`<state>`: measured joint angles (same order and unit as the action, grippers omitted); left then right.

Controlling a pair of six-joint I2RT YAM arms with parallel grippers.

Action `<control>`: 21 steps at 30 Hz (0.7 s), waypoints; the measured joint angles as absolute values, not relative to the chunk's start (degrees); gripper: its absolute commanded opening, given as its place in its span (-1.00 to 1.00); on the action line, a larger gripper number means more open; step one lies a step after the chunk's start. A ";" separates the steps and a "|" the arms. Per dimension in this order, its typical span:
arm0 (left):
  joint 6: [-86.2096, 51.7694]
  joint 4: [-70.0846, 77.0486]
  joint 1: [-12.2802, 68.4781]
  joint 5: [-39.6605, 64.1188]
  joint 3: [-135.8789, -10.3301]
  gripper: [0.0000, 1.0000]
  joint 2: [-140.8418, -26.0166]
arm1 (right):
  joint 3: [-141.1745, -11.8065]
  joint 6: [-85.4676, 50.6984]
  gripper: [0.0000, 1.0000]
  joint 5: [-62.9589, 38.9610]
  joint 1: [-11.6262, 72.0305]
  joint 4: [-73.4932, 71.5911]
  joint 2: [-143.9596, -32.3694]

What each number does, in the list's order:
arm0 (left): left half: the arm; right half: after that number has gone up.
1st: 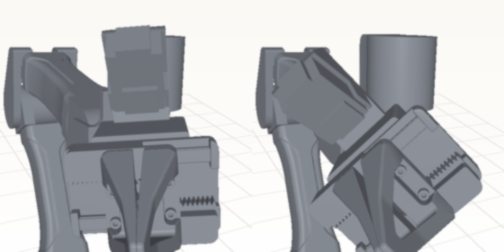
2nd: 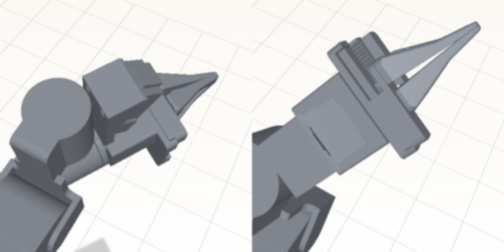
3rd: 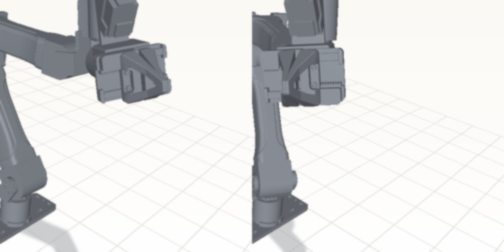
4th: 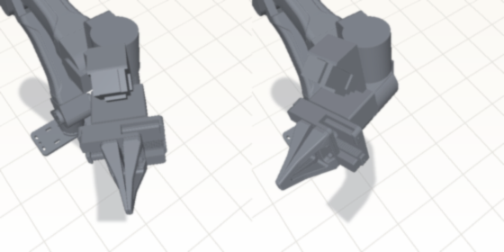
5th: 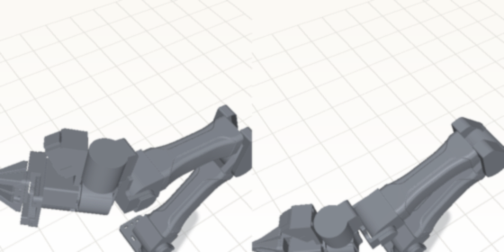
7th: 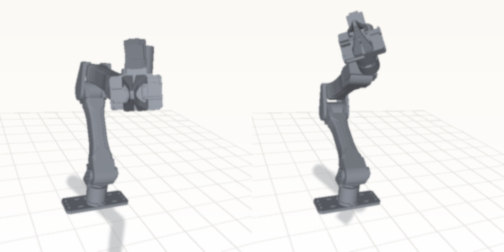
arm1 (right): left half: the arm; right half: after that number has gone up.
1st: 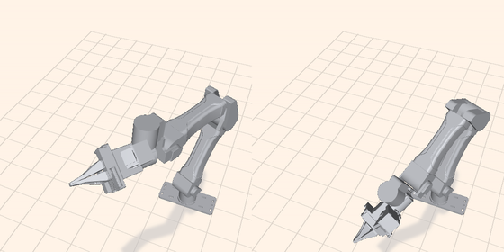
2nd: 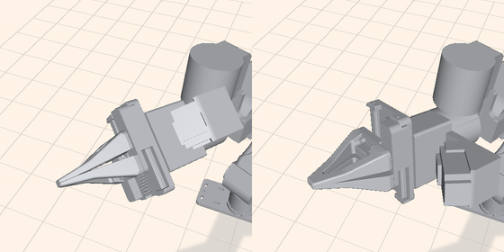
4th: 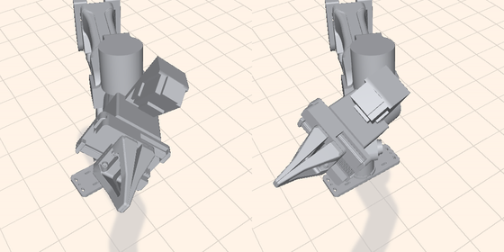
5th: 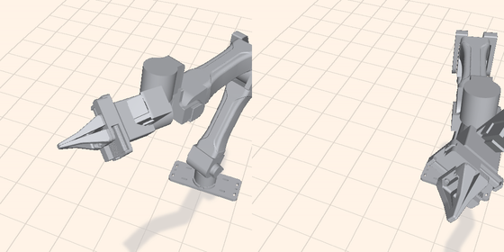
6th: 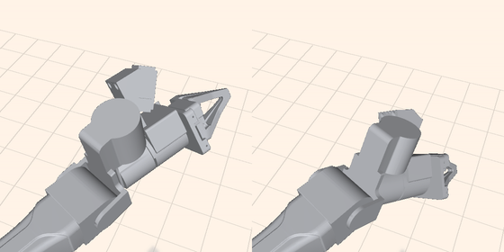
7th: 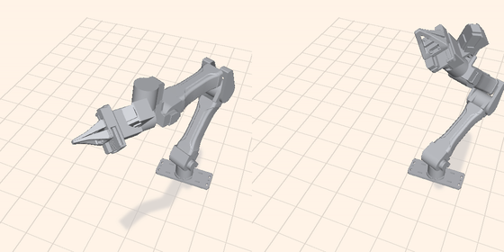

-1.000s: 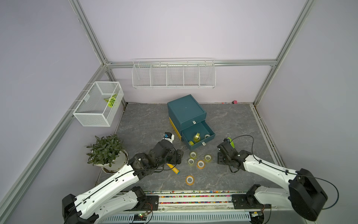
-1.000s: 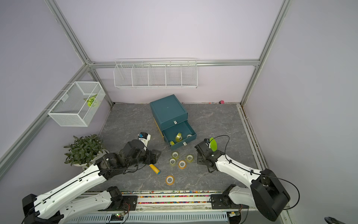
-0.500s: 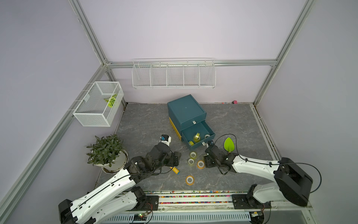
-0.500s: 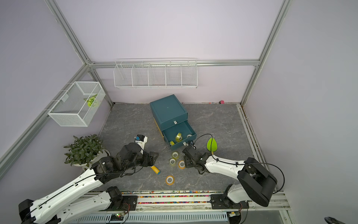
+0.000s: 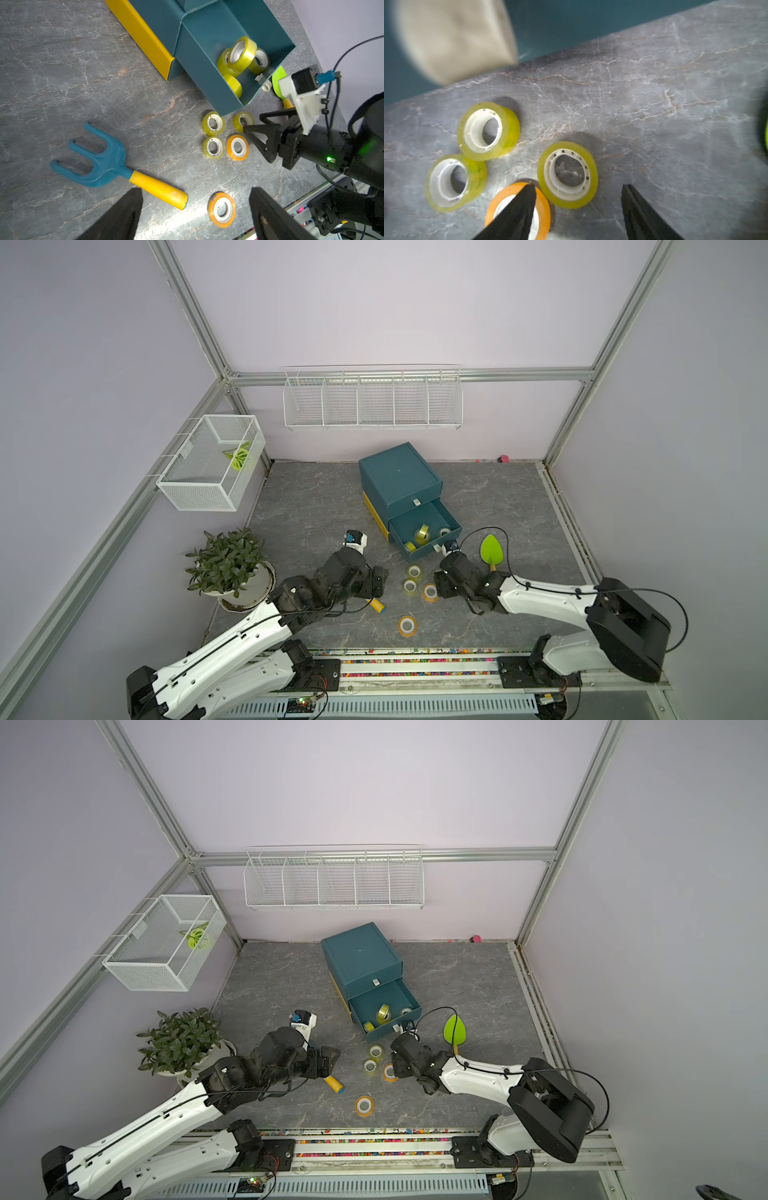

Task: Place the transparent tape into the drawer according to color
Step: Pick up the tape at the center of the board.

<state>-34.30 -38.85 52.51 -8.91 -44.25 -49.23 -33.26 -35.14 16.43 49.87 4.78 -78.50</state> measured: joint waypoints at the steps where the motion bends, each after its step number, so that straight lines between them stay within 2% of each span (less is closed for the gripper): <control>1: -34.30 -38.83 52.51 -8.88 -44.14 0.73 -49.28 | -32.93 -35.11 0.42 16.51 49.87 4.86 -77.28; 6: -34.30 -38.59 52.51 -8.69 -43.79 0.73 -49.84 | -33.30 -35.09 0.42 16.43 49.87 4.75 -76.16; 14: -34.30 -38.11 52.51 -8.71 -43.79 0.73 -50.17 | -35.33 -35.31 0.40 16.51 49.91 4.45 -85.43; 21: -34.41 -38.04 52.51 -8.69 -43.77 0.73 -50.15 | -37.54 -37.91 0.22 18.50 49.91 5.06 -87.88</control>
